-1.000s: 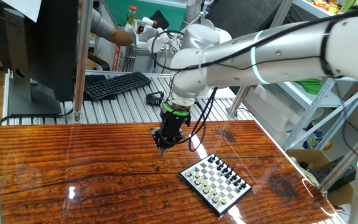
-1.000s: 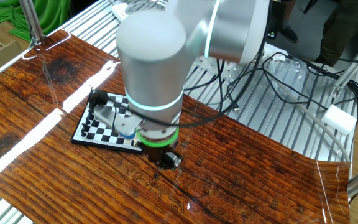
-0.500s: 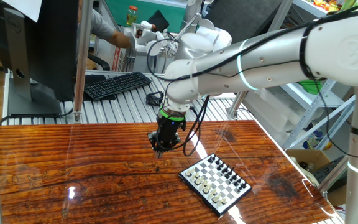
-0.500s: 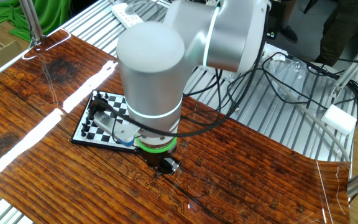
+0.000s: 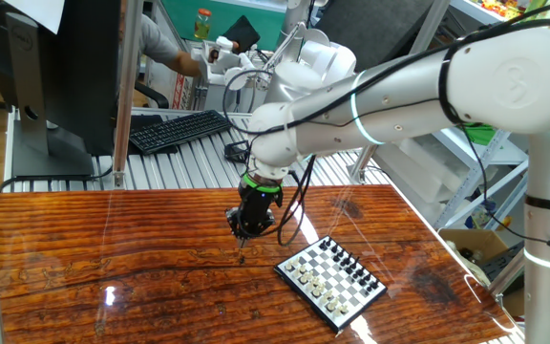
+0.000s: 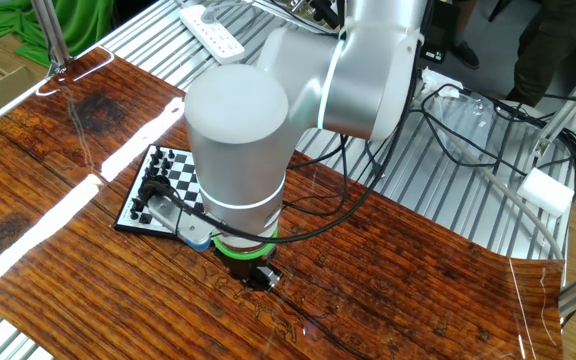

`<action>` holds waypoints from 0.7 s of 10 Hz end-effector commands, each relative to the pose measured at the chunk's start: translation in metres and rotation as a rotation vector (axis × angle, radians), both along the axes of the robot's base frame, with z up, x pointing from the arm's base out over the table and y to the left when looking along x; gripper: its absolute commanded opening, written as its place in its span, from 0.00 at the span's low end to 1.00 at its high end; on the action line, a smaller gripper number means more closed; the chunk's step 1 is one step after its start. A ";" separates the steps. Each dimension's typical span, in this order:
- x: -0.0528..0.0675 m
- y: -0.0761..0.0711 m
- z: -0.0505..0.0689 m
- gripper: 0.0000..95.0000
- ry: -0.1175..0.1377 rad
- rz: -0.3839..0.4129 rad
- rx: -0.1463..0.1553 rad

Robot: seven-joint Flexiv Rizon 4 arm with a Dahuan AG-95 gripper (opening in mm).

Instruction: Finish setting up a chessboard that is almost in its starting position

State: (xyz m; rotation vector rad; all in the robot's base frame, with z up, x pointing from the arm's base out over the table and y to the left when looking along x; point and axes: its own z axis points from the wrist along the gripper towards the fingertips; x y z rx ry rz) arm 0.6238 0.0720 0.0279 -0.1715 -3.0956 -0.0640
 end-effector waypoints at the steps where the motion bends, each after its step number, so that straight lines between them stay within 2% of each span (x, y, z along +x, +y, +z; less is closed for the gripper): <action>1: -0.001 0.000 0.000 0.00 0.004 -0.001 0.002; 7: -0.001 0.000 0.000 0.00 0.011 -0.026 0.003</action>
